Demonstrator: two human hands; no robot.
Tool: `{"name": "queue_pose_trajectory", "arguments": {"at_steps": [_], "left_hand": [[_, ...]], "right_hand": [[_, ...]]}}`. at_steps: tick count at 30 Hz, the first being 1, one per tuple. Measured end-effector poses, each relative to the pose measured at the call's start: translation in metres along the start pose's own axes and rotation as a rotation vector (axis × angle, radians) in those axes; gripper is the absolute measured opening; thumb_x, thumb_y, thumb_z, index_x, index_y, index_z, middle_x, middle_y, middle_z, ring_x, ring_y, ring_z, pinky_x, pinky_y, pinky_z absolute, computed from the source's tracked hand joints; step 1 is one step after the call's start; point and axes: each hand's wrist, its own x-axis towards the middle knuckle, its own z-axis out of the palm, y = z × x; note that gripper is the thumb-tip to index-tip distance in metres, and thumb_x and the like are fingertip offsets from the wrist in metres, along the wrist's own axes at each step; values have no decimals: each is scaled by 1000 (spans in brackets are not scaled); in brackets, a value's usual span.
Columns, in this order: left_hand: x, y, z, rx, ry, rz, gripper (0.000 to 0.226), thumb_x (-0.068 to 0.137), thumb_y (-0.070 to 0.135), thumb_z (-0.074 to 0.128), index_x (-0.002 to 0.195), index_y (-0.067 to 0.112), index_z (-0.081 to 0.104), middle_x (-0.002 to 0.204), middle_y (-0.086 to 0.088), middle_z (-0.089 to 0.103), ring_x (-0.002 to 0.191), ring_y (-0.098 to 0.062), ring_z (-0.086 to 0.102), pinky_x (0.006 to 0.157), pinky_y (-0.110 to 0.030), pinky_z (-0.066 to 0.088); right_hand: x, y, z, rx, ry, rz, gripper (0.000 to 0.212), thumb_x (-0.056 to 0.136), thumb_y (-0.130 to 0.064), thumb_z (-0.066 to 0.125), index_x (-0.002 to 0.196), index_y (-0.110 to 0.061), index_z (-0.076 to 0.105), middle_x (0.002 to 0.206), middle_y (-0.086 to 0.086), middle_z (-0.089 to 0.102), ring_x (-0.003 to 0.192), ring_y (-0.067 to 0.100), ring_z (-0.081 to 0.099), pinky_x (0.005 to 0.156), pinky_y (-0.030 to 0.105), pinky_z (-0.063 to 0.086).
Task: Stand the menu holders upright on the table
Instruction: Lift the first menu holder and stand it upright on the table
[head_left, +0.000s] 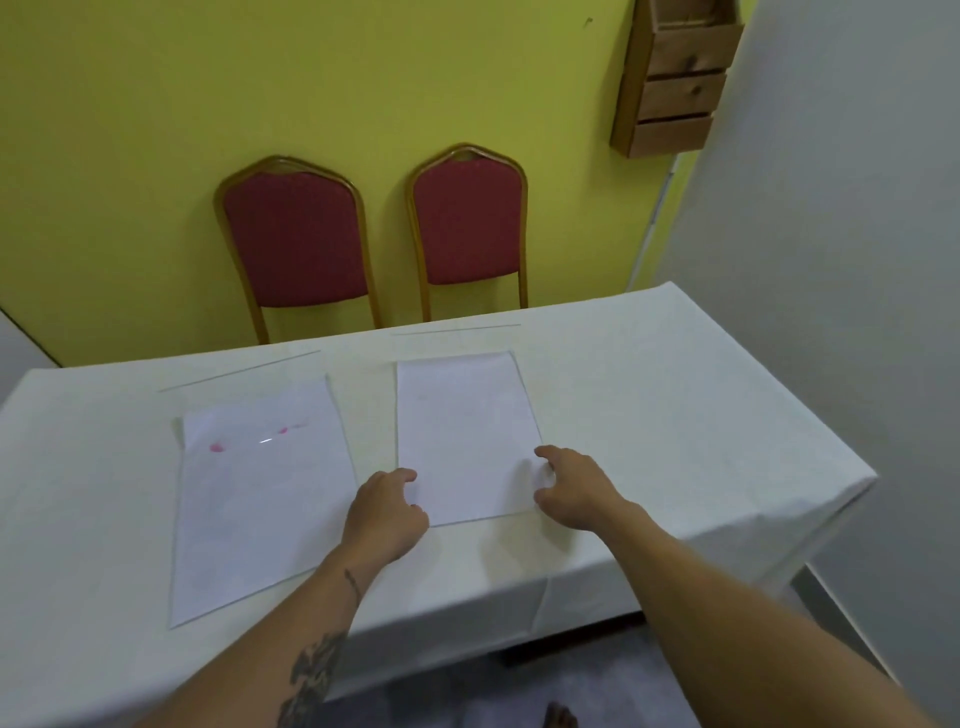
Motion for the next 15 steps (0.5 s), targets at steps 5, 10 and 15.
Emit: {"name": "queue_pose_trajectory", "arguments": {"at_steps": [5,10,15], "left_hand": [[-1,-6,-9,-202,15,-22,60,80,-3,47,135,22,57,135,-11,58,114,-25,57,84,-21,46],[2,-12,-34,-411,65,-10,49,83,-1,45,109,30,72,114,-5,70,93,-17,64,68,-23,52],[5,-10,-61,-537,116,59,52,81,-5,44,92,34,77,102,6,74,101,-9,66,82,-26,48]], "right_hand": [[-1,2,-1,204,27,18,71,80,-6,48,149,-25,42,145,6,50,132,26,48,110,37,41],[-6,2,-15,429,122,-1,70,79,2,39,142,-25,54,128,5,59,111,21,58,82,29,50],[-15,0,-45,549,94,-62,76,75,14,33,131,-25,64,126,-4,62,113,17,59,72,25,52]]}}
